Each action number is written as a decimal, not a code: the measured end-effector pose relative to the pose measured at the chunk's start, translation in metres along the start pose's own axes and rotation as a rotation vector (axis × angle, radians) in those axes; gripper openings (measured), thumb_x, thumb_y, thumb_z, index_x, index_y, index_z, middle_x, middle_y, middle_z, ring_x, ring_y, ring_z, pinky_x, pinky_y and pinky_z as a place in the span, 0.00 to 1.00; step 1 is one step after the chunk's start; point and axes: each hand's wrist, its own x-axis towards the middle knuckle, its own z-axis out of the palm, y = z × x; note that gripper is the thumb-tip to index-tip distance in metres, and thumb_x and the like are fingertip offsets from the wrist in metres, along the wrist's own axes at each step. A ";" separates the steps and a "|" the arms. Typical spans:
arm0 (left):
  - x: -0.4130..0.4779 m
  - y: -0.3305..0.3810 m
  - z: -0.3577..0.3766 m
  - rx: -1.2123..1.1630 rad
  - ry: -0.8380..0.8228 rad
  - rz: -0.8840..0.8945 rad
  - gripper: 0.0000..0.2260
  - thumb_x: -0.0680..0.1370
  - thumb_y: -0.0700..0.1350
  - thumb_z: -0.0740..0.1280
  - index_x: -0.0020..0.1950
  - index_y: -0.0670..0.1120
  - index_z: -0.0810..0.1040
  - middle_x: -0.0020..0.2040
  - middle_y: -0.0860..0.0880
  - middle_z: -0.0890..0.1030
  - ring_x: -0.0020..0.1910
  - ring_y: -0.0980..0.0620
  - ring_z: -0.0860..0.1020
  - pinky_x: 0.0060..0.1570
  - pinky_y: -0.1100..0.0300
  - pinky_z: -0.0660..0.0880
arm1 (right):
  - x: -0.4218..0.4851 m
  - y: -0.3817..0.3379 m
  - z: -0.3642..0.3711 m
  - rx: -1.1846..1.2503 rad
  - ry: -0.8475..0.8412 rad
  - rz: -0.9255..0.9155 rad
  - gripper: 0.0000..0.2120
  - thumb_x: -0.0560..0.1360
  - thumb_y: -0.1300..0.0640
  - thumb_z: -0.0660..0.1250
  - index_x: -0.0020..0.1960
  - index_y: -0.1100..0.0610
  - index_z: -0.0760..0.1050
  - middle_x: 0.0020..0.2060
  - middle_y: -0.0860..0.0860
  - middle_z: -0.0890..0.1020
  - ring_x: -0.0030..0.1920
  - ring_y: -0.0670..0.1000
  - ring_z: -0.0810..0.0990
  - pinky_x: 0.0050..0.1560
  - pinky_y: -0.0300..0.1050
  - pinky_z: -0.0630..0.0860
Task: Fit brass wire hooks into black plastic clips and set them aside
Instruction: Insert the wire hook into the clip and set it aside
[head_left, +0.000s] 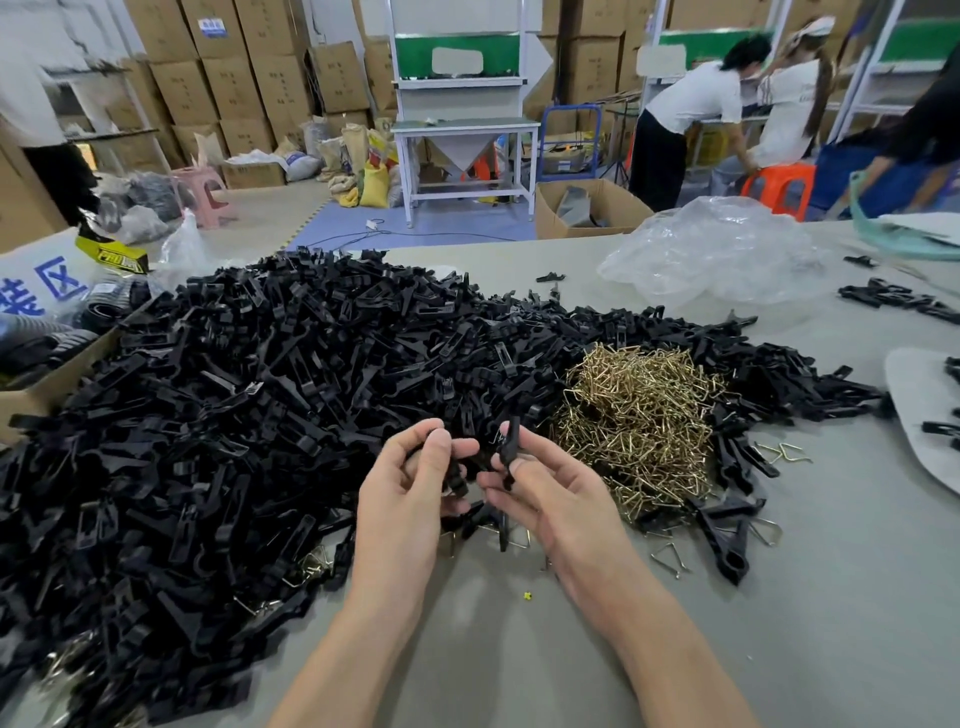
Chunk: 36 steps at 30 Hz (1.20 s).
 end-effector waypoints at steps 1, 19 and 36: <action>0.000 -0.001 0.000 -0.019 -0.020 -0.017 0.08 0.82 0.48 0.65 0.59 0.49 0.79 0.49 0.49 0.86 0.46 0.51 0.85 0.39 0.63 0.80 | 0.000 -0.001 0.001 0.004 -0.002 0.000 0.15 0.82 0.67 0.63 0.59 0.53 0.83 0.50 0.55 0.87 0.53 0.55 0.86 0.49 0.40 0.82; 0.001 -0.008 -0.005 0.159 0.020 -0.031 0.17 0.82 0.60 0.59 0.48 0.55 0.84 0.32 0.53 0.76 0.25 0.57 0.65 0.24 0.65 0.63 | -0.004 0.002 0.006 -0.220 -0.069 -0.055 0.16 0.79 0.62 0.68 0.54 0.42 0.85 0.50 0.47 0.87 0.49 0.42 0.84 0.49 0.35 0.79; -0.006 -0.024 0.007 0.244 -0.114 0.132 0.12 0.81 0.40 0.66 0.61 0.53 0.79 0.51 0.56 0.86 0.53 0.57 0.83 0.55 0.59 0.80 | -0.005 -0.005 0.003 -0.176 0.020 -0.095 0.13 0.80 0.66 0.66 0.57 0.51 0.83 0.53 0.50 0.87 0.49 0.46 0.85 0.45 0.38 0.81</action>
